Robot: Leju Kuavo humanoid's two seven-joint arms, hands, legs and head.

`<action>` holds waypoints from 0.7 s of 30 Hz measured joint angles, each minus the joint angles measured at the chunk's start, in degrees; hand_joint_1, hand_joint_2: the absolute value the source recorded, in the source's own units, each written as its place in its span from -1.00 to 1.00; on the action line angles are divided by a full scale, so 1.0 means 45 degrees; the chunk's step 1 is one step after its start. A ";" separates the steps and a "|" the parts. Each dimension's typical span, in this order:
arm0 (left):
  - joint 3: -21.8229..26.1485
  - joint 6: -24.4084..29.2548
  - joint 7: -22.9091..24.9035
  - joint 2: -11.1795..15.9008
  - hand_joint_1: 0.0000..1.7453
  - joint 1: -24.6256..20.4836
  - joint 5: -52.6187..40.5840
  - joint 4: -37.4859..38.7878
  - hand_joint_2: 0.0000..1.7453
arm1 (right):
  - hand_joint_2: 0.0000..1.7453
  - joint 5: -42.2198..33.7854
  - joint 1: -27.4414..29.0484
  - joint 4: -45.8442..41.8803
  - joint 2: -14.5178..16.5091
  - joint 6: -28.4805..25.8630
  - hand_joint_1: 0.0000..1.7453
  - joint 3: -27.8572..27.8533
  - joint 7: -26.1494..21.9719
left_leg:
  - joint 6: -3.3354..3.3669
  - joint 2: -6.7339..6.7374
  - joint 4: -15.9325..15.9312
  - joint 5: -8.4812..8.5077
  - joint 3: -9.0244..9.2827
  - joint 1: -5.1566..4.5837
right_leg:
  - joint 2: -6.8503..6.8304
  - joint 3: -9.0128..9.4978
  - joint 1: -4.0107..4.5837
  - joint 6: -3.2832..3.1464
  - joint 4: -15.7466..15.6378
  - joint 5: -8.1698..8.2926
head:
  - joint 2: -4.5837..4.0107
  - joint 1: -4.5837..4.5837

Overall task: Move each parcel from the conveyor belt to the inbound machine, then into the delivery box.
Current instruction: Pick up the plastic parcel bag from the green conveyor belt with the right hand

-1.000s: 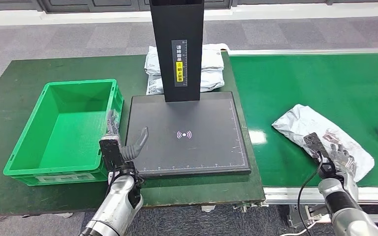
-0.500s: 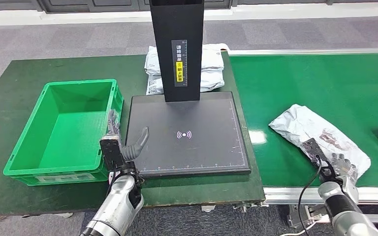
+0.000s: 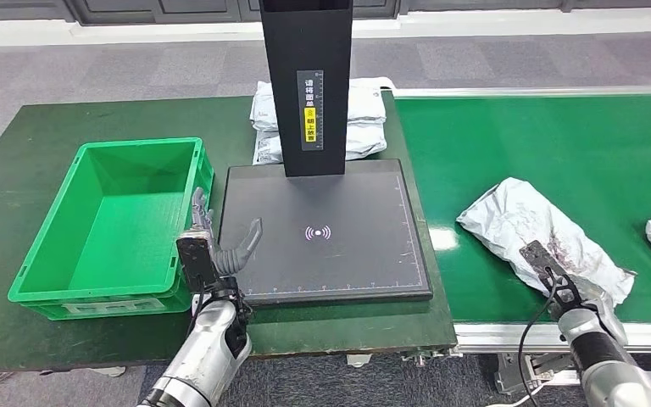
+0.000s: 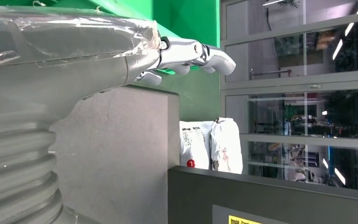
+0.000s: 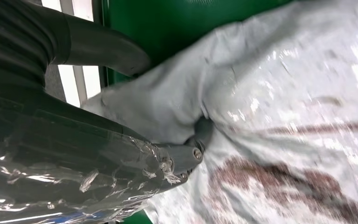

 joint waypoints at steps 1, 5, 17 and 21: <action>0.0000 0.0011 0.0000 -0.0001 -1.00 -0.0002 0.0032 0.0009 1.00 | 1.00 0.0071 -0.0016 0.0000 -0.0008 -0.0041 1.00 -0.0051 0.0061 | 0.0000 -0.0002 0.0000 0.0000 0.0004 0.0000 | -0.0001 0.0004 0.0001 0.0000 0.0000 0.0000 | 0.0000 0.0000; 0.0000 0.0046 0.0000 -0.0002 -1.00 -0.0001 0.0151 0.0012 1.00 | 1.00 0.0401 -0.0075 0.0000 -0.0030 -0.0508 1.00 -0.0136 0.0239 | -0.0001 -0.0019 0.0000 0.0001 0.0006 0.0006 | -0.0011 0.0014 0.0005 0.0001 0.0000 -0.0002 | 0.0000 0.0000; 0.0096 0.0607 0.0000 0.0030 -1.00 0.0097 0.0064 -0.0069 1.00 | 1.00 0.1836 0.0004 -0.0504 0.0057 -0.3137 1.00 -0.0126 -0.2311 | -0.0005 -0.0015 -0.0005 -0.0004 -0.0113 0.0004 | -0.0009 -0.0004 -0.0005 0.0006 0.0007 -0.0005 | 0.0000 0.0002; 0.0373 0.0822 0.0000 0.0072 -1.00 0.0341 -0.0217 -0.0398 1.00 | 1.00 0.0443 0.0199 -0.2751 0.0767 -0.3375 1.00 0.0152 -0.4767 | -0.0024 0.0023 -0.0014 -0.0010 -0.0096 0.0021 | 0.0027 -0.0022 0.0010 -0.0001 0.0011 -0.0007 | 0.0000 0.0000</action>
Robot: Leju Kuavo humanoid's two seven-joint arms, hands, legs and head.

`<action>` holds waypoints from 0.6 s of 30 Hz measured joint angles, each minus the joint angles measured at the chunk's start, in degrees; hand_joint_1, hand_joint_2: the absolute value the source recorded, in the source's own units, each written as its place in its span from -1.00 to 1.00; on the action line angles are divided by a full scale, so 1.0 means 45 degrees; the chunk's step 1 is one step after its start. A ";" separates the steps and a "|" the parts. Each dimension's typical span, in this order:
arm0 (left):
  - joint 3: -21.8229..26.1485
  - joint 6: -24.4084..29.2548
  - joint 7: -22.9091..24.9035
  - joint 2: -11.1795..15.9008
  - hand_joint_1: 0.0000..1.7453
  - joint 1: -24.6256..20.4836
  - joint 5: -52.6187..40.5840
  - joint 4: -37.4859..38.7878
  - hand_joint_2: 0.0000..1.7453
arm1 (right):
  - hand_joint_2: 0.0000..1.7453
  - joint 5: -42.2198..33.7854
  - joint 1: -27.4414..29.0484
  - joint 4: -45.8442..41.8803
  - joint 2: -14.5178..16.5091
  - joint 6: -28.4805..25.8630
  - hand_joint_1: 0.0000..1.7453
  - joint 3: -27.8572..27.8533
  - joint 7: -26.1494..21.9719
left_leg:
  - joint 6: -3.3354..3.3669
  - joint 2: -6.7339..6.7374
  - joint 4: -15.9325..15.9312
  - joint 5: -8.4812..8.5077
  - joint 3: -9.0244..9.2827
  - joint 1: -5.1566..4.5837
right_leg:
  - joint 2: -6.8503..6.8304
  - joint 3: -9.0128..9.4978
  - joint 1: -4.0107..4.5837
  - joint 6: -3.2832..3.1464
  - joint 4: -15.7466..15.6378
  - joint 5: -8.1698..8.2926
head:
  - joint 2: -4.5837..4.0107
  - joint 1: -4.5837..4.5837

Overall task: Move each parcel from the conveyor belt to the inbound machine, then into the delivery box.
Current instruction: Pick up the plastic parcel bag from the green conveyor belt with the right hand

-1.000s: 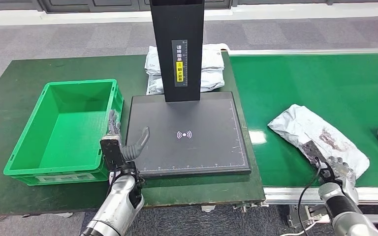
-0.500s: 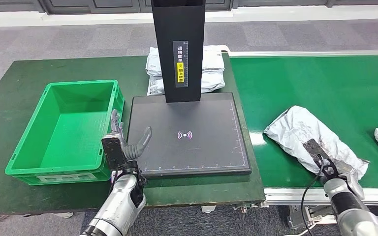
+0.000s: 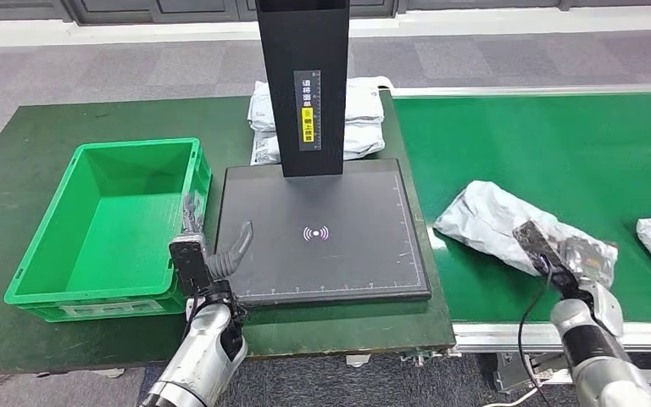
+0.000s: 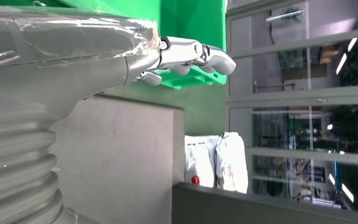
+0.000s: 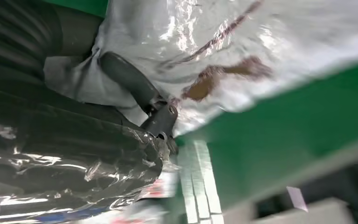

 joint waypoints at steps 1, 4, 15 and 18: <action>0.0067 0.0033 0.0000 0.0004 -1.00 0.0051 -0.0114 -0.0093 1.00 | 1.00 -0.0515 0.0141 -0.0885 0.0313 0.0196 1.00 0.0248 -0.0372 | -0.0008 0.0004 -0.0001 0.0006 0.0031 0.0007 | 0.0007 -0.0010 0.0008 -0.0005 0.0001 0.0001 | 0.0000 0.0001; 0.0243 0.0098 0.0000 -0.0007 -1.00 0.0110 -0.0414 -0.0260 1.00 | 1.00 -0.1485 0.0574 -0.3114 0.1232 0.0390 1.00 0.1342 -0.0778 | -0.0027 -0.0003 -0.0007 0.0020 0.0068 0.0024 | 0.0010 -0.0027 0.0027 -0.0019 0.0007 0.0004 | 0.0000 -0.0002; 0.0307 -0.0067 0.0000 -0.0265 -1.00 -0.0251 -0.1061 -0.0200 1.00 | 1.00 -0.2806 0.1439 -0.6083 0.4233 0.1459 1.00 0.6448 -0.1055 | -0.0047 -0.0030 -0.0018 0.0030 0.0051 0.0045 | -0.0014 -0.0043 0.0044 -0.0039 0.0011 -0.0008 | 0.0000 -0.0001; 0.0307 -0.0074 0.0000 -0.0273 -1.00 -0.0305 -0.1061 -0.0150 1.00 | 1.00 -0.2965 0.1463 -0.6382 0.4352 0.1514 1.00 0.6942 -0.0916 | -0.0046 -0.0027 -0.0015 0.0030 0.0049 0.0038 | -0.0010 -0.0039 0.0031 -0.0037 0.0010 -0.0006 | 0.0000 0.0001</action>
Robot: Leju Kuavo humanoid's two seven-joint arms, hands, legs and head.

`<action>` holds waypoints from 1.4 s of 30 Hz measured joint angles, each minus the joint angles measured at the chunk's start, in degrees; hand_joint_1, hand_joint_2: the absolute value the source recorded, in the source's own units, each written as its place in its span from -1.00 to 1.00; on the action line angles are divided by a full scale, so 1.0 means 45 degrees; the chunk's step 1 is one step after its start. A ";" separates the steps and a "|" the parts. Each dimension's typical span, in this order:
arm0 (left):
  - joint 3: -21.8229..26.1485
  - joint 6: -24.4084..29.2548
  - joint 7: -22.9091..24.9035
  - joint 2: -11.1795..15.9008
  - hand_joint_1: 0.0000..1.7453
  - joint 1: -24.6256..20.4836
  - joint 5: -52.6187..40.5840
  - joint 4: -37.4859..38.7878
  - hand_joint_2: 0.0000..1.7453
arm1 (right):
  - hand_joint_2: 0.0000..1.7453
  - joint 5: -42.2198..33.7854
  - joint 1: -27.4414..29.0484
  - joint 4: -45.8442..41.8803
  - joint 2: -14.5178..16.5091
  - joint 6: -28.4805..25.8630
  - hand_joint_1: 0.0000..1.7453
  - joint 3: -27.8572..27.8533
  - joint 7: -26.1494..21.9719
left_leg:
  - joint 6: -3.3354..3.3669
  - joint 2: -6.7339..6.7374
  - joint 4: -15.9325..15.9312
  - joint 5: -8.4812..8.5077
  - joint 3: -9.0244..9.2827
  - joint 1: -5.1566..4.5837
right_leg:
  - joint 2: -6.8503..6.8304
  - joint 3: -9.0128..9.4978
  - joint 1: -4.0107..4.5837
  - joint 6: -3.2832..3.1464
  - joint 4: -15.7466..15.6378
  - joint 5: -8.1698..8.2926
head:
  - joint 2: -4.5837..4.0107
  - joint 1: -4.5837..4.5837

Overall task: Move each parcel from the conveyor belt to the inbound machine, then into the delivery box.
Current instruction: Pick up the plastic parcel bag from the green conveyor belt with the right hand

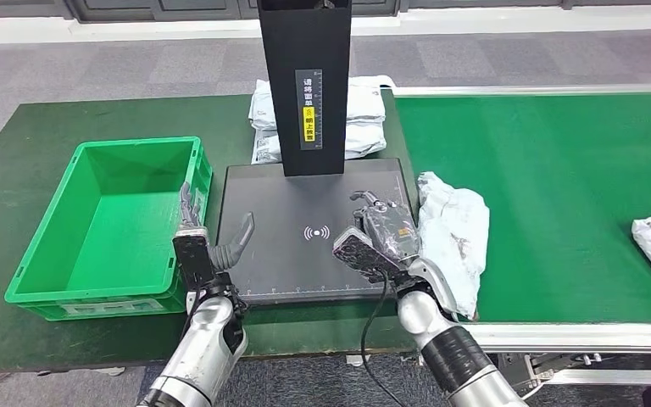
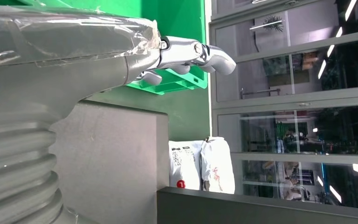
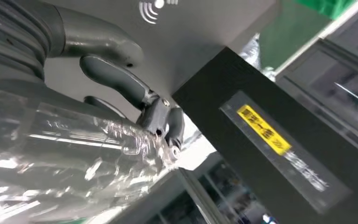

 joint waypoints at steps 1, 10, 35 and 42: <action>0.0000 0.0000 0.0000 0.0000 -1.00 -0.0017 0.0000 0.0018 1.00 | 1.00 -0.0026 0.0006 -0.0057 0.0010 0.0005 1.00 0.0085 0.0021 | 0.0001 0.0002 0.0001 0.0000 0.0000 -0.0006 | 0.0003 0.0000 -0.0005 0.0001 -0.0001 0.0001 | 0.0000 0.0000; 0.0000 0.0000 0.0000 0.0000 -1.00 -0.0048 0.0000 0.0061 1.00 | 1.00 -0.0045 0.0051 -0.0232 0.0065 0.0006 1.00 0.0199 0.0030 | 0.0002 -0.0003 0.0004 -0.0001 0.0000 -0.0018 | -0.0001 -0.0001 -0.0008 0.0002 -0.0002 0.0002 | 0.0000 -0.0001; -0.0501 -0.0038 0.0000 -0.0118 -1.00 -0.0416 0.1083 0.0754 1.00 | -1.00 -0.0571 0.0069 0.0686 -0.1160 -0.4750 -1.00 -0.0480 0.0941 | 0.0006 0.0017 0.0008 -0.0007 0.0002 -0.0018 | 0.0013 -0.0016 -0.0006 0.0002 -0.0003 0.0001 | 0.0000 -0.0002; -0.0625 -0.0035 0.0000 -0.0253 -1.00 -0.0596 0.1175 0.1069 1.00 | -1.00 -0.0146 0.0331 0.0866 -0.1228 -0.5301 -1.00 -0.1537 0.1255 | 0.0006 0.0010 0.0008 -0.0006 -0.0001 -0.0018 | 0.0008 -0.0016 -0.0006 0.0002 -0.0003 0.0001 | 0.0000 -0.0001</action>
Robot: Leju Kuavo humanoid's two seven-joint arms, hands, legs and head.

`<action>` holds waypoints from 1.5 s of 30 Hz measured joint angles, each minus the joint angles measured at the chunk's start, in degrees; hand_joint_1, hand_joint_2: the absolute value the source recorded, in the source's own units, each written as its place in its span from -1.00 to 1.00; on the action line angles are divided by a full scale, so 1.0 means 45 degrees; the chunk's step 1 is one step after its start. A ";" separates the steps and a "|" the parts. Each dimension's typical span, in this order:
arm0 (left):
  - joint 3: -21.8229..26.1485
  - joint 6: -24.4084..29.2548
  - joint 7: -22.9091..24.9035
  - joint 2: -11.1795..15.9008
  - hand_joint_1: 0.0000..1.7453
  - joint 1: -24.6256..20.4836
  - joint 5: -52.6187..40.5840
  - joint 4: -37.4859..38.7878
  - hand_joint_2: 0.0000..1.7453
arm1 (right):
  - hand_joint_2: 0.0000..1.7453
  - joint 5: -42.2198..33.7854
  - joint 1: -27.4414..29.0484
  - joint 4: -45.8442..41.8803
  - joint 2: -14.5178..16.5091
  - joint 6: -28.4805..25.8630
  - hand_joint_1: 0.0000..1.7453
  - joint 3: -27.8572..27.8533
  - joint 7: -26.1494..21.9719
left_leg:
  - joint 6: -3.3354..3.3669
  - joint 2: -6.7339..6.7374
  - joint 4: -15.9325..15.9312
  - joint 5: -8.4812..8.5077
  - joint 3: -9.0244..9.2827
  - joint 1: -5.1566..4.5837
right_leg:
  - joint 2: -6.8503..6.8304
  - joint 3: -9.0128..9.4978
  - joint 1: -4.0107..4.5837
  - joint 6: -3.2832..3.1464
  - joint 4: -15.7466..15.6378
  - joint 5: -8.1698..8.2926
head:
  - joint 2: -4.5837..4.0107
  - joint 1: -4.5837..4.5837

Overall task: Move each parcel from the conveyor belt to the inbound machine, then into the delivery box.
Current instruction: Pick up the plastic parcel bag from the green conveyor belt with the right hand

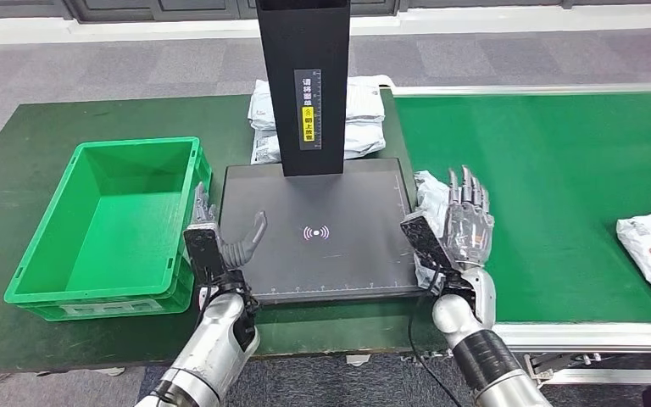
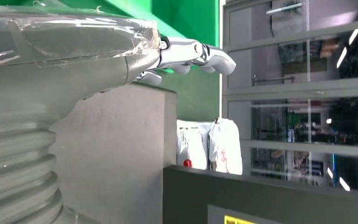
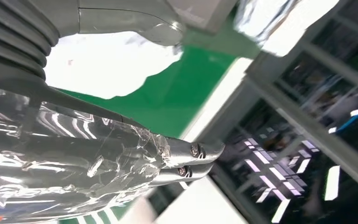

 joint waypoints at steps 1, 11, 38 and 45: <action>-0.0035 0.0000 0.0000 -0.0025 -1.00 -0.0036 0.0000 0.0068 1.00 | -0.50 -0.0064 0.0109 0.0009 -0.0001 0.0096 -1.00 -0.0259 -0.0091 | 0.0000 0.0000 0.0000 -0.0001 -0.0001 -0.0001 | 0.0001 0.0001 -0.0001 0.0000 0.0000 0.0000 | 0.0000 0.0001; -0.0276 -0.0257 -0.0001 -0.0126 -1.00 -0.0364 -0.0018 0.0637 1.00 | 1.00 -0.0080 0.0815 0.1639 -0.0007 0.4854 -1.00 -0.1845 0.0899 | -0.0001 0.0018 -0.0001 -0.0016 0.0008 -0.0001 | 0.0015 -0.0004 0.0000 0.0001 -0.0001 -0.0002 | 0.0000 0.0000; -0.0764 -0.0322 0.0141 -0.0137 -1.00 -0.0633 0.0073 0.1009 1.00 | 1.00 -0.0375 -0.0375 0.4648 -0.0162 0.7054 1.00 -0.1830 -0.0051 | -0.0002 0.0204 -0.0018 -0.0294 0.0649 0.0035 | 0.0192 0.0573 0.0048 -0.0023 -0.0023 -0.0214 | 0.0000 0.0000; -0.0764 -0.0180 0.0234 -0.0134 -1.00 -0.0419 -0.0003 0.0825 1.00 | 1.00 -0.1694 0.0603 0.1987 -0.0093 0.5567 1.00 -0.1843 -0.0702 | 0.0001 0.0106 -0.0015 -0.0258 0.0512 0.0032 | 0.0095 0.0492 0.0041 -0.0019 -0.0014 -0.0206 | 0.0000 0.0002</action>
